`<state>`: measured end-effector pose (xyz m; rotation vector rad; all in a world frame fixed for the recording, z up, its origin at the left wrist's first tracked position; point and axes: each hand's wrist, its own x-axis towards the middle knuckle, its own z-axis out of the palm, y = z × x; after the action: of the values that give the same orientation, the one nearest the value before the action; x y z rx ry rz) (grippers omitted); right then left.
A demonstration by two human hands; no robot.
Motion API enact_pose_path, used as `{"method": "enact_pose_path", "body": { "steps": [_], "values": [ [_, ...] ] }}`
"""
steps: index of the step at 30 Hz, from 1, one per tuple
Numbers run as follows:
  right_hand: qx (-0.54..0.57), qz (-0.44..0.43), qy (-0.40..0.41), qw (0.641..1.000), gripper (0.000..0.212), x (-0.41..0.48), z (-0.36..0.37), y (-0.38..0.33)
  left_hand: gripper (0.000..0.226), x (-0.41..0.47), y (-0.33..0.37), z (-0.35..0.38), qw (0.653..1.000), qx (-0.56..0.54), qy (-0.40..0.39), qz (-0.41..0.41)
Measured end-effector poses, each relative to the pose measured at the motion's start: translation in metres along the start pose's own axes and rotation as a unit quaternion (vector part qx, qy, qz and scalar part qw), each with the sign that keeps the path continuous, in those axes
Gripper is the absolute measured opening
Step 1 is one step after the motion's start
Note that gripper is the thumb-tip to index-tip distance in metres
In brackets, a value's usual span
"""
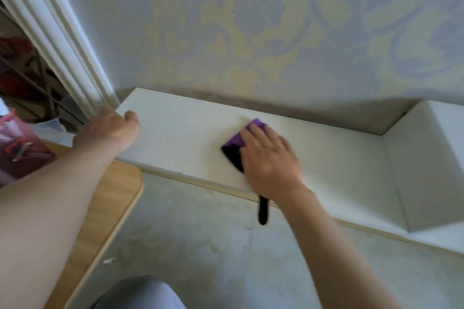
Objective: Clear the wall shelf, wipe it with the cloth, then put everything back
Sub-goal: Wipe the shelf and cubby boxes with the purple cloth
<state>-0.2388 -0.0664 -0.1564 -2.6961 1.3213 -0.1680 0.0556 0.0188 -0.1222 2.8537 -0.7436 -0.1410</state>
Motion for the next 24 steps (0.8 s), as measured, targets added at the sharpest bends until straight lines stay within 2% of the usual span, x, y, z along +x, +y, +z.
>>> {"method": "enact_pose_path", "body": {
  "steps": [3,6,8,15,17,22,24],
  "values": [
    [-0.024,0.111,0.027,0.993,0.073,-0.046,-0.009,0.08,0.072,-0.003,0.0,-0.001,1.0,0.001,-0.003,0.005],
    [-0.038,0.208,0.005,0.977,0.066,-0.073,-0.012,0.134,0.075,-0.004,-0.001,-0.001,1.0,0.005,-0.004,0.006],
    [-0.039,0.232,-0.001,0.972,0.059,-0.076,-0.012,0.143,0.076,-0.006,-0.001,-0.002,1.0,0.003,-0.006,0.003],
    [-0.016,0.274,0.017,0.961,0.056,-0.062,-0.024,0.125,0.072,-0.013,0.002,-0.005,1.0,-0.021,-0.009,-0.007],
    [-0.006,0.271,0.034,0.962,0.057,-0.042,-0.025,0.12,0.07,-0.015,0.004,-0.006,1.0,-0.025,-0.008,-0.013],
    [-0.045,0.174,0.015,0.984,0.089,0.025,0.005,0.076,0.065,-0.015,0.004,-0.01,0.998,-0.058,-0.004,-0.023],
    [-0.034,0.106,-0.007,0.994,0.08,0.042,0.007,0.029,0.065,-0.013,0.003,-0.011,0.997,-0.075,0.0,-0.03]
  ]
}}
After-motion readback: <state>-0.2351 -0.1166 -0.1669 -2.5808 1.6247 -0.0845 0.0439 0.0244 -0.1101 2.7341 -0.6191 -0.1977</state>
